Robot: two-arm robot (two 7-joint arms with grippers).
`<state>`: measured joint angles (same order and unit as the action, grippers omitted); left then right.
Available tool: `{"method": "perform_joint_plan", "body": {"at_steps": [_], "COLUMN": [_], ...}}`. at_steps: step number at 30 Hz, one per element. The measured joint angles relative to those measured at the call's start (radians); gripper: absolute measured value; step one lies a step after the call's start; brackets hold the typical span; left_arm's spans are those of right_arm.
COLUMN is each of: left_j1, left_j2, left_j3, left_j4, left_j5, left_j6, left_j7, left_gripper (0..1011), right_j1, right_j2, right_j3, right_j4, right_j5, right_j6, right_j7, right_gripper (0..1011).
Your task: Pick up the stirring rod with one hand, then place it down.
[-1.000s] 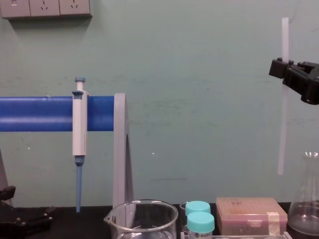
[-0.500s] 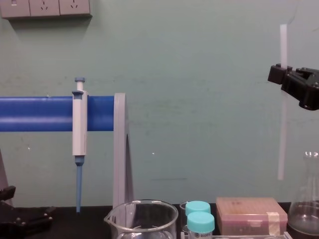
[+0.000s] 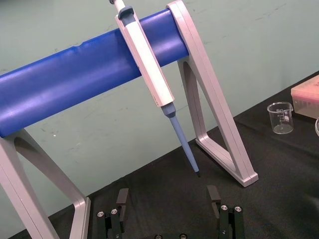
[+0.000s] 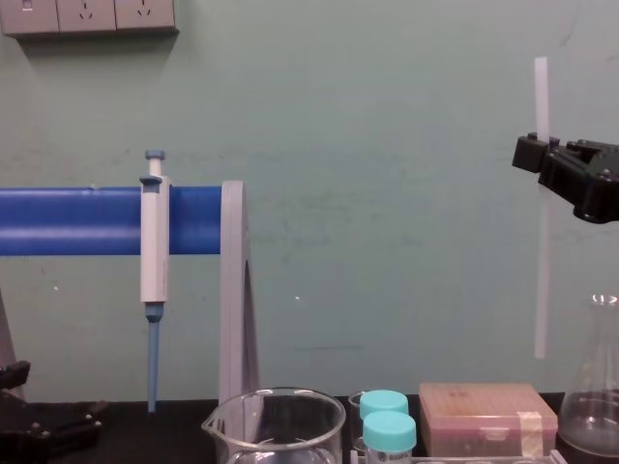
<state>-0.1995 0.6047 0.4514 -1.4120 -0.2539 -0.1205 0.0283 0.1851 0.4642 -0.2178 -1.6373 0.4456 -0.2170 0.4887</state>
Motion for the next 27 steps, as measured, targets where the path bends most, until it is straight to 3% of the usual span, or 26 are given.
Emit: {"method": "perform_joint_plan", "body": {"at_steps": [27], "left_j1": [0.0], "left_j2": [0.0], "left_j3": [0.0], "left_j4": [0.0], "left_j5": [0.0], "left_j6": [0.0], "left_j7": [0.0], "left_gripper": [1000], "right_j1": [-0.006], "right_j2": [0.008], "right_j3": [-0.004], "right_j4": [-0.001], "right_j5": [-0.001], "right_j6": [0.007], "right_j7": [0.013], "right_gripper": [70]}}
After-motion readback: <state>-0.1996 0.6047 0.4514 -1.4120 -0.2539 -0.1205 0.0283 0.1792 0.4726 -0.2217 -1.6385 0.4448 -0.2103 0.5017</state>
